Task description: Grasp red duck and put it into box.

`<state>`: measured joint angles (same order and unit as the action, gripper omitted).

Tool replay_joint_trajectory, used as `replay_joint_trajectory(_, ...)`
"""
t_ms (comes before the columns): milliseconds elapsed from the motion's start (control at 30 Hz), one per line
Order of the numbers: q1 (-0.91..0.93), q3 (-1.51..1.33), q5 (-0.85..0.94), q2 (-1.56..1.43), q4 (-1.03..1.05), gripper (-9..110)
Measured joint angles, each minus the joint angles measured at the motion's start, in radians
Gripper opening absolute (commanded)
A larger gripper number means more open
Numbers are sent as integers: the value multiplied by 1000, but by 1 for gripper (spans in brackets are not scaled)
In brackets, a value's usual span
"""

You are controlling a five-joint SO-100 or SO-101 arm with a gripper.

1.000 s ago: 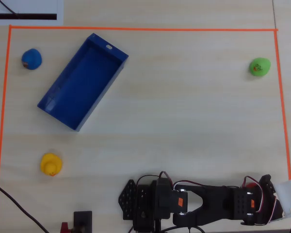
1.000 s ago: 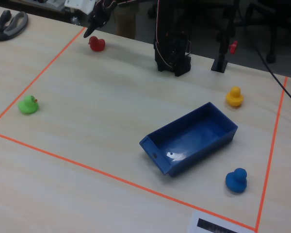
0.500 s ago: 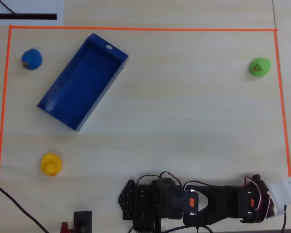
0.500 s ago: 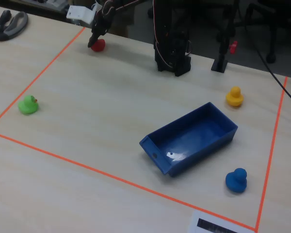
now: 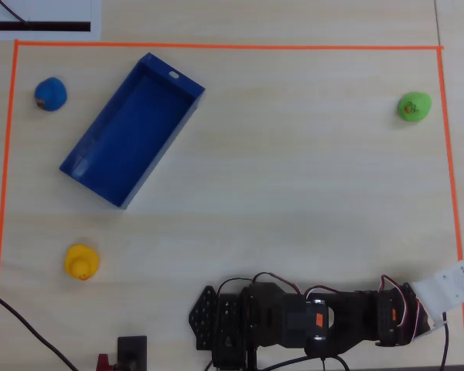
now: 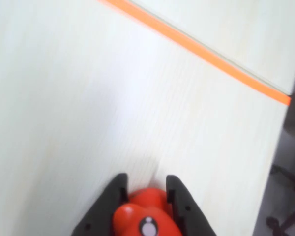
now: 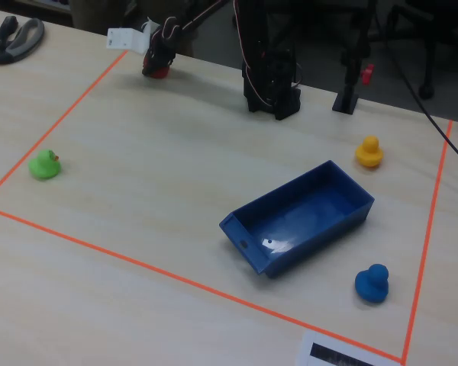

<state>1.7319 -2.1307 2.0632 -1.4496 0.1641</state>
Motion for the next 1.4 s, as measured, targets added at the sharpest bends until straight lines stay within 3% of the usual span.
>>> replay_joint_trajectory(200,6,100,-17,2,201,0)
replay_joint_trajectory(400,8,127,-49,3,265,0)
replay_joint_trajectory(733,-98,324,-308,-137,614,0)
replay_joint_trajectory(1033,-477,451,-683,-509,919,0)
replay_joint_trajectory(1400,-1321,388,-1213,-933,1166,0)
